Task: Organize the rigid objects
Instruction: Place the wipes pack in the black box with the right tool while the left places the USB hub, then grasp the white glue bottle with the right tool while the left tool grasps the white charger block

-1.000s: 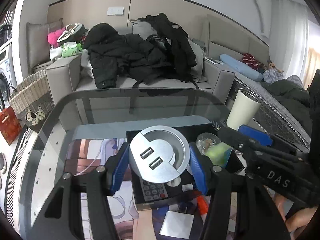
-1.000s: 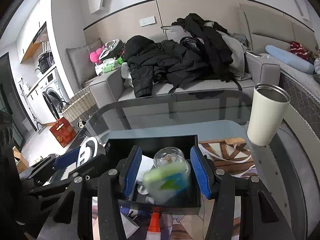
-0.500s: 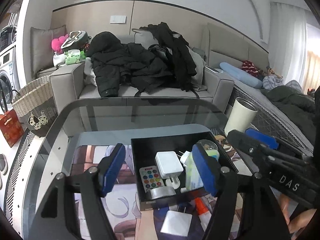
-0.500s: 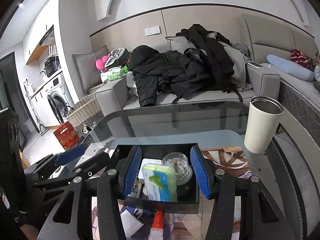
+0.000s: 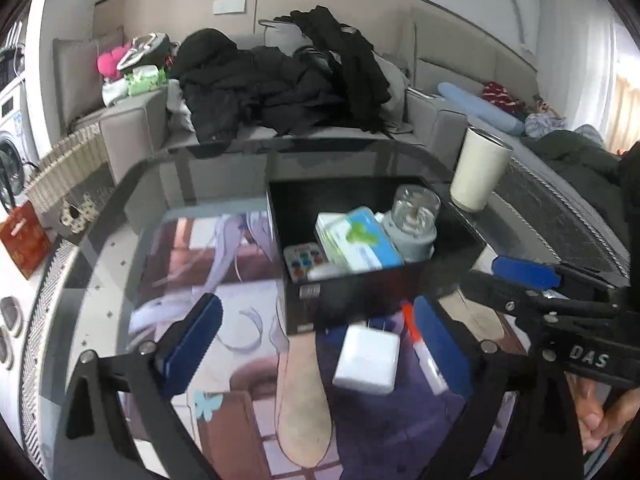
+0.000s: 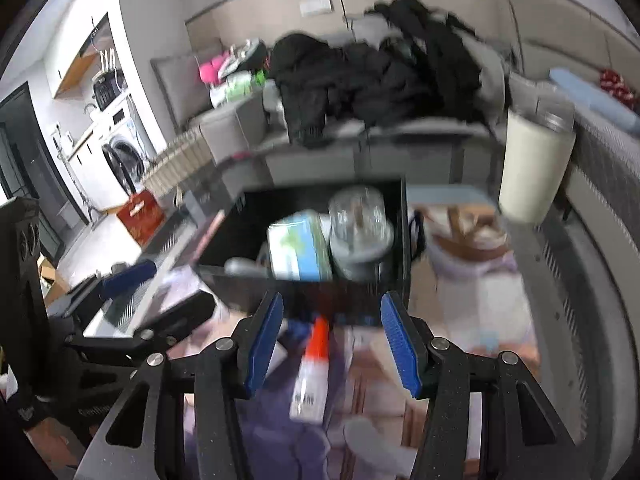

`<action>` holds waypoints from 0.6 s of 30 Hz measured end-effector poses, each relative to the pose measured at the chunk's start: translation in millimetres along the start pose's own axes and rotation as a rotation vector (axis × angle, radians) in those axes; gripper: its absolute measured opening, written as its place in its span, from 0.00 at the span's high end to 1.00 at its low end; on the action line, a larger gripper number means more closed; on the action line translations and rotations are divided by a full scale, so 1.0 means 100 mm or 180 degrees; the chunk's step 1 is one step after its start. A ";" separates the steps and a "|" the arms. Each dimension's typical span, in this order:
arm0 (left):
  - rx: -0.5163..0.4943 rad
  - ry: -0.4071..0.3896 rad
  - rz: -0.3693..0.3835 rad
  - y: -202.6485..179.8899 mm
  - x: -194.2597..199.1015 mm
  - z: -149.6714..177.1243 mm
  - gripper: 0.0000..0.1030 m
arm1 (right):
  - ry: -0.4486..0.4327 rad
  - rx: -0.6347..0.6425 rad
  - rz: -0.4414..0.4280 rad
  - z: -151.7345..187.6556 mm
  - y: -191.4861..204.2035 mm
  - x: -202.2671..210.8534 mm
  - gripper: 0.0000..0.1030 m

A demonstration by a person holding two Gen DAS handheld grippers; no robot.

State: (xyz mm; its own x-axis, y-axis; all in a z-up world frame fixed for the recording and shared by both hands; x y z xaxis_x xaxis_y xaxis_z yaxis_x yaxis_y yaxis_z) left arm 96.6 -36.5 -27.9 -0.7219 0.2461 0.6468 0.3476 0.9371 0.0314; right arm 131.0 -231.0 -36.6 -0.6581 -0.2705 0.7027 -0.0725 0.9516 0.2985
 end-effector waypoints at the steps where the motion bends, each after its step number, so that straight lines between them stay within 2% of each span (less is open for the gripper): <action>1: -0.0015 0.0017 -0.0058 0.00 0.00 0.02 0.06 | 0.0032 0.0038 0.0036 0.06 -0.01 -0.03 0.49; 3: -0.0038 0.0142 -0.0234 0.02 -0.04 0.05 0.05 | 0.0084 0.0110 0.0073 0.13 -0.01 -0.09 0.49; 5: 0.0085 0.0221 -0.0123 0.07 -0.06 0.06 0.05 | 0.0146 0.0091 0.0086 0.20 -0.05 -0.15 0.49; 7: 0.0193 0.0217 -0.0115 0.10 -0.04 0.04 0.04 | 0.0208 0.0032 0.0087 0.21 -0.11 -0.18 0.49; 11: 0.0166 0.0010 -0.0157 0.11 0.12 -0.02 0.00 | 0.0091 0.0041 0.0112 0.18 -0.13 -0.13 0.49; 15: -0.0046 -0.0335 0.0051 0.09 0.31 -0.06 0.00 | 0.0070 0.0120 0.0083 0.16 -0.02 -0.12 0.49; 16: -0.0045 -0.0377 0.0073 0.11 0.34 -0.07 0.00 | 0.0107 0.0138 0.0081 0.18 0.01 -0.15 0.49; 18: -0.0106 -0.0293 -0.0051 0.10 0.33 -0.08 0.00 | 0.0185 0.0153 0.0085 0.21 0.03 -0.22 0.49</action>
State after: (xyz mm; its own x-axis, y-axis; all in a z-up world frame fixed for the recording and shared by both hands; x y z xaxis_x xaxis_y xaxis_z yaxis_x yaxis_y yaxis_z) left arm 81.3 -21.4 -0.3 -0.7789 0.2544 0.5732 0.3542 0.9327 0.0674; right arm 129.6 -219.1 -64.6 -0.6157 -0.2517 0.7467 -0.0924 0.9641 0.2489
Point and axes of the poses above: each gripper's, at about its wrist camera, not at the fingertips, and x roughly against the way its jaws point, y to its left, z to its underside, the point moved 1 cm from there along -x, roughly the way its jaws point, and after that the axes turned 11 degrees about -x, right-handed, at the moved point
